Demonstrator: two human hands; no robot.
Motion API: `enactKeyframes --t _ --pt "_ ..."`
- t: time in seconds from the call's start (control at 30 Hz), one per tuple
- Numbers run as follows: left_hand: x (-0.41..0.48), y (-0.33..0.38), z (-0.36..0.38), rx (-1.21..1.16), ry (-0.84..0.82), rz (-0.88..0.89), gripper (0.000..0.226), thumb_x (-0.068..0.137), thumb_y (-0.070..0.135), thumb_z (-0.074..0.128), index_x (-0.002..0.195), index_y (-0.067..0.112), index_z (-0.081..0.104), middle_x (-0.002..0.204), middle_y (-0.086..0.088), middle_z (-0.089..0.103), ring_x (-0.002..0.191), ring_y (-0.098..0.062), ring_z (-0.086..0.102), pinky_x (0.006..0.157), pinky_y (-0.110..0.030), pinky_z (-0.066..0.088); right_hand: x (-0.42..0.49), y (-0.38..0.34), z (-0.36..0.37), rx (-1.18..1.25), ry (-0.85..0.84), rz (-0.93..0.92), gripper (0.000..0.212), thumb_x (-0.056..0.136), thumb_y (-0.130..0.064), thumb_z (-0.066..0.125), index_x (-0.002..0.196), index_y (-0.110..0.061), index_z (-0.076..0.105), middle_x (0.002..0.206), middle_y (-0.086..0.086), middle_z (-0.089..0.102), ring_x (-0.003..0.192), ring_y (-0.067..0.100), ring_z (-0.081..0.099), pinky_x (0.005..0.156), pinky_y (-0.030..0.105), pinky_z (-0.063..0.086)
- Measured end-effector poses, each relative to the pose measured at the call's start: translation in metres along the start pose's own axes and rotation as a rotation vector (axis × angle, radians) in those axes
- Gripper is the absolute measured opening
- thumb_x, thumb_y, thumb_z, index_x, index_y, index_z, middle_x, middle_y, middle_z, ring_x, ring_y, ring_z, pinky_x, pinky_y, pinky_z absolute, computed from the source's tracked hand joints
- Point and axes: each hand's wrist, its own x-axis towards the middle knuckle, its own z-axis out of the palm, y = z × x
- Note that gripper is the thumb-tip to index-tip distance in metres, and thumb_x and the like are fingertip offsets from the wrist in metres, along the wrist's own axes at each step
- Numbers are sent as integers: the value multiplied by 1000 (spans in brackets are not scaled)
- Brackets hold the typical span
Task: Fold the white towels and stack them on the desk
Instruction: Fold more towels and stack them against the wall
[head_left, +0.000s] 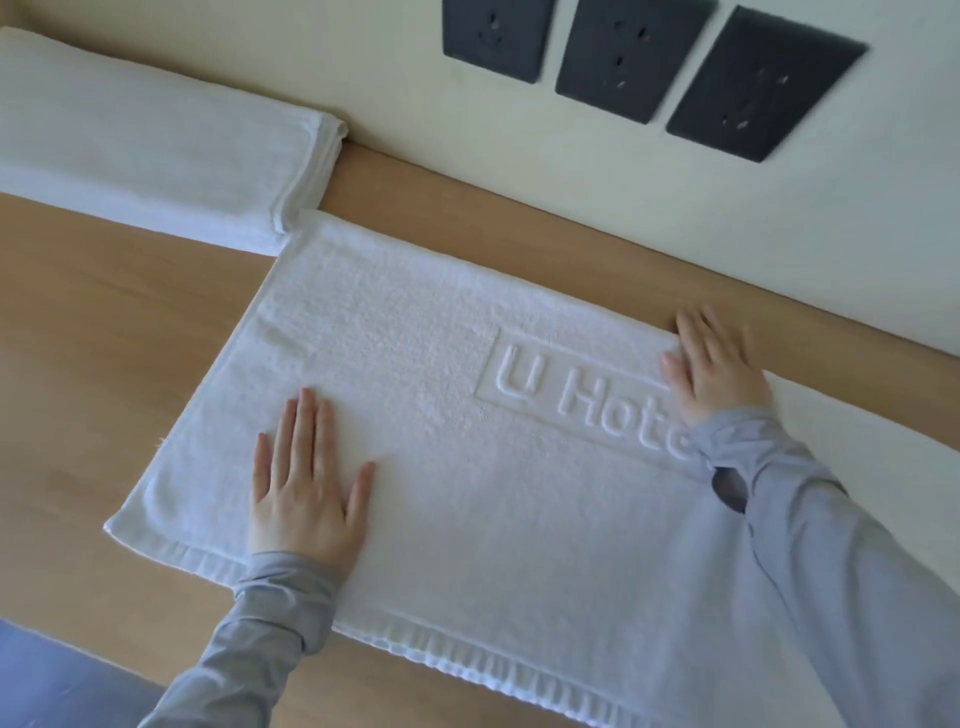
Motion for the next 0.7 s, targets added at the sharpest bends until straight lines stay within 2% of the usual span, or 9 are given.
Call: enactKeyframes --t 0.1,0.17,0.23,0.3,0.37,0.43,0.5,0.63,0.7 --pt "0 5 -3 0 -5 -22 77 90 52 16 149 4 18 157 -12 16 146 -25 13 119 -46 8 -3 -16 -5 -47 49 91 66 95 -45 14 147 -5 21 157 10 18 146 21 6 117 51 -3" --pt "-1 15 -5 -19 -7 -53 77 90 52 13 150 4 15 158 -12 13 147 -24 9 120 -46 5 -21 -47 -9 10 159 64 59 97 -32 28 146 0 21 156 16 16 146 28 8 116 55 1" --pt "-6 45 -6 -43 -3 1 72 93 48 14 149 3 16 158 -13 14 146 -24 9 120 -44 1 -57 -91 -5 107 238 -50 57 95 -28 29 144 1 26 153 18 23 144 31 17 116 53 9" --pt "-16 80 -2 -73 -23 130 67 95 43 16 149 3 19 157 -10 16 145 -24 12 119 -40 0 -102 -134 8 164 213 -225 54 95 -29 31 142 -1 33 152 14 29 143 28 22 115 52 20" --pt "-25 103 6 -83 -72 204 66 94 43 15 149 6 17 156 -7 14 145 -23 13 119 -41 3 -141 -147 20 135 121 -358 53 95 -32 36 140 -5 40 150 9 34 142 24 25 110 51 31" --pt "-26 106 13 -64 -87 206 67 92 44 17 149 8 17 156 -5 15 145 -21 13 119 -44 6 -161 -120 27 96 68 -388 54 95 -35 37 142 -9 38 152 4 31 143 20 23 111 49 28" --pt "-24 102 18 -33 -69 203 68 92 46 18 150 9 17 157 -5 15 146 -19 12 119 -43 4 -173 -71 29 67 57 -294 55 95 -36 33 143 -10 35 153 3 28 143 20 23 111 48 24" --pt "-25 104 21 -1 -68 197 68 93 47 19 151 10 17 158 -6 17 146 -20 12 119 -44 6 -200 39 26 16 14 89 59 96 -40 17 145 -7 28 153 7 25 142 24 24 114 49 18" --pt "-25 105 21 1 -59 193 68 93 46 19 150 9 18 158 -7 18 146 -20 12 119 -45 7 -212 67 23 36 -28 248 65 96 -45 5 146 -8 23 155 6 20 143 22 19 116 50 13"
